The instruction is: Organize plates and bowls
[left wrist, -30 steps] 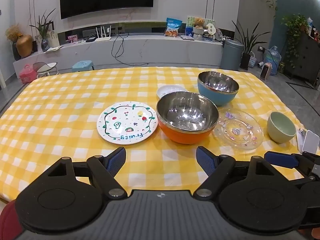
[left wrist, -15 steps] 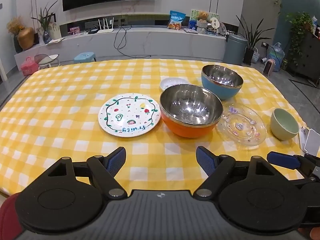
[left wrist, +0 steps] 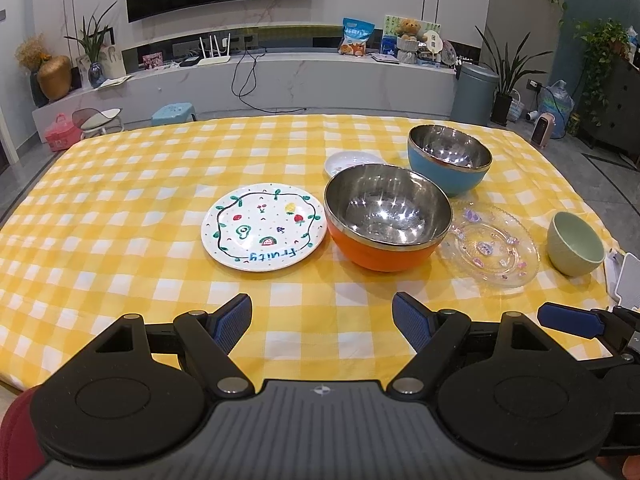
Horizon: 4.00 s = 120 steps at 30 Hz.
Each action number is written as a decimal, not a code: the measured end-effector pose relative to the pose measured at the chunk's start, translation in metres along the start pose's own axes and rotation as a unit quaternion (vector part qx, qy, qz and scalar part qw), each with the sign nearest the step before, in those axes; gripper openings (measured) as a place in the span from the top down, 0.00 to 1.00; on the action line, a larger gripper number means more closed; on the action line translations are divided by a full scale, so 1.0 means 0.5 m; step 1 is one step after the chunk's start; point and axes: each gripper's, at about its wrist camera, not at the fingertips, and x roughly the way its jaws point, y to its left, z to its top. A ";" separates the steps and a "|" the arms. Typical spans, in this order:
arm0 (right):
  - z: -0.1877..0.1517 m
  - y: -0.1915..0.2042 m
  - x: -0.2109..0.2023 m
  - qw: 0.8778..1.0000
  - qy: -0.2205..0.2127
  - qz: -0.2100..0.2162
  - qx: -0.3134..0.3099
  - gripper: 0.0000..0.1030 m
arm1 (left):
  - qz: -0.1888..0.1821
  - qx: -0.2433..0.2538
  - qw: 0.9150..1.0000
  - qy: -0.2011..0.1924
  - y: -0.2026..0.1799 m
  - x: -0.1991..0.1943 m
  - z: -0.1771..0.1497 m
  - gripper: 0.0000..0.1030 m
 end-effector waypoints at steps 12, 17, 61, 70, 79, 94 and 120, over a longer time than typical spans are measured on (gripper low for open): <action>0.000 0.001 0.003 1.000 0.002 -0.004 0.001 0.03 | -0.002 0.006 1.000 -0.001 -0.004 -0.003 0.001 0.09; 0.000 0.001 0.003 1.000 0.002 -0.004 0.001 0.03 | 0.000 0.009 1.000 -0.003 -0.004 -0.004 0.000 0.09; 0.086 -0.066 -0.074 0.997 -0.045 -0.022 0.059 0.03 | 0.038 -0.031 0.999 -0.023 0.030 -0.036 0.095 0.10; 0.173 -0.083 -0.074 0.996 -0.061 -0.035 0.049 0.03 | 0.060 -0.025 0.998 -0.013 0.039 0.021 0.162 0.10; 0.259 -0.105 0.061 0.997 -0.028 -0.039 0.057 0.03 | -0.007 -0.037 0.999 0.035 0.051 0.136 0.197 0.15; 0.188 -0.118 0.241 0.996 0.053 -0.016 0.074 0.41 | -0.071 -0.062 0.991 0.092 0.058 0.277 0.159 0.29; 0.162 -0.083 0.282 0.997 0.069 -0.028 0.031 0.73 | -0.059 -0.027 0.991 0.120 0.018 0.293 0.136 0.83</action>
